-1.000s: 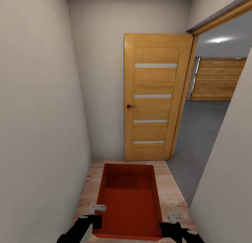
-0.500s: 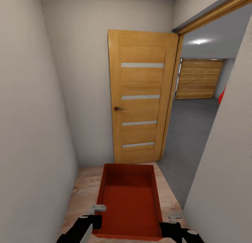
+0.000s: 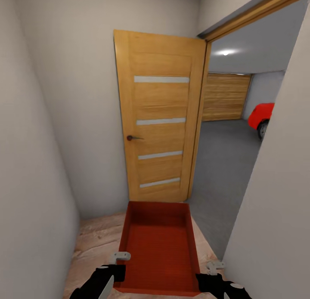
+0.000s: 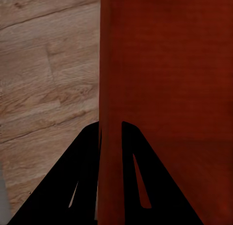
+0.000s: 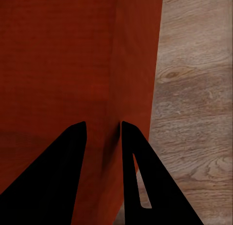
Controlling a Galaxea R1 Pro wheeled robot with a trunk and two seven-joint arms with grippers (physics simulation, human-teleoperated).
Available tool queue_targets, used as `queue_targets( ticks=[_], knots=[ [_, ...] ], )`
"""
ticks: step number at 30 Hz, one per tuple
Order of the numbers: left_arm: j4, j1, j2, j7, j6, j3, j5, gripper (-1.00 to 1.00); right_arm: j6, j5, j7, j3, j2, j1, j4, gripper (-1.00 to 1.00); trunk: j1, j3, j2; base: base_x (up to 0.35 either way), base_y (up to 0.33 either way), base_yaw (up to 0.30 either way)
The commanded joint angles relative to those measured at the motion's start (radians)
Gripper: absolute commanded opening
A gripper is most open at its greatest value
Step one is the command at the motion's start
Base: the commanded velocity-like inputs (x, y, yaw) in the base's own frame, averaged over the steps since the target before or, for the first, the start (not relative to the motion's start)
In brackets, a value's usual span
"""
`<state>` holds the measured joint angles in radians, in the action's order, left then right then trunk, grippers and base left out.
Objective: Move the two storage containers from the living room to the garage. In the garage, place one container on the floor and stack the other container on top of it (either order is fine).
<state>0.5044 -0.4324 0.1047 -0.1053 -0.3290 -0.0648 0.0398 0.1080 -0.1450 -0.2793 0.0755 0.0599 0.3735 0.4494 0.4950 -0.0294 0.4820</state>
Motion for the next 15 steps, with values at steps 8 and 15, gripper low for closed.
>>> queue_targets(
  ticks=[8,15],
  knots=[
    [0.003,-0.002,0.006,-0.034,-0.009,0.013,-0.008,-1.0,0.005,0.053,0.014,0.012,0.0,-0.001,0.002,-1.0,0.001,-0.002,0.002,0.273,0.194,-0.008],
    [0.003,-0.002,0.006,-0.034,-0.009,0.013,-0.008,-1.0,0.005,0.053,0.014,0.012,0.0,-0.001,0.002,-1.0,0.001,-0.002,0.002,0.272,0.179,-0.168]
  ],
)
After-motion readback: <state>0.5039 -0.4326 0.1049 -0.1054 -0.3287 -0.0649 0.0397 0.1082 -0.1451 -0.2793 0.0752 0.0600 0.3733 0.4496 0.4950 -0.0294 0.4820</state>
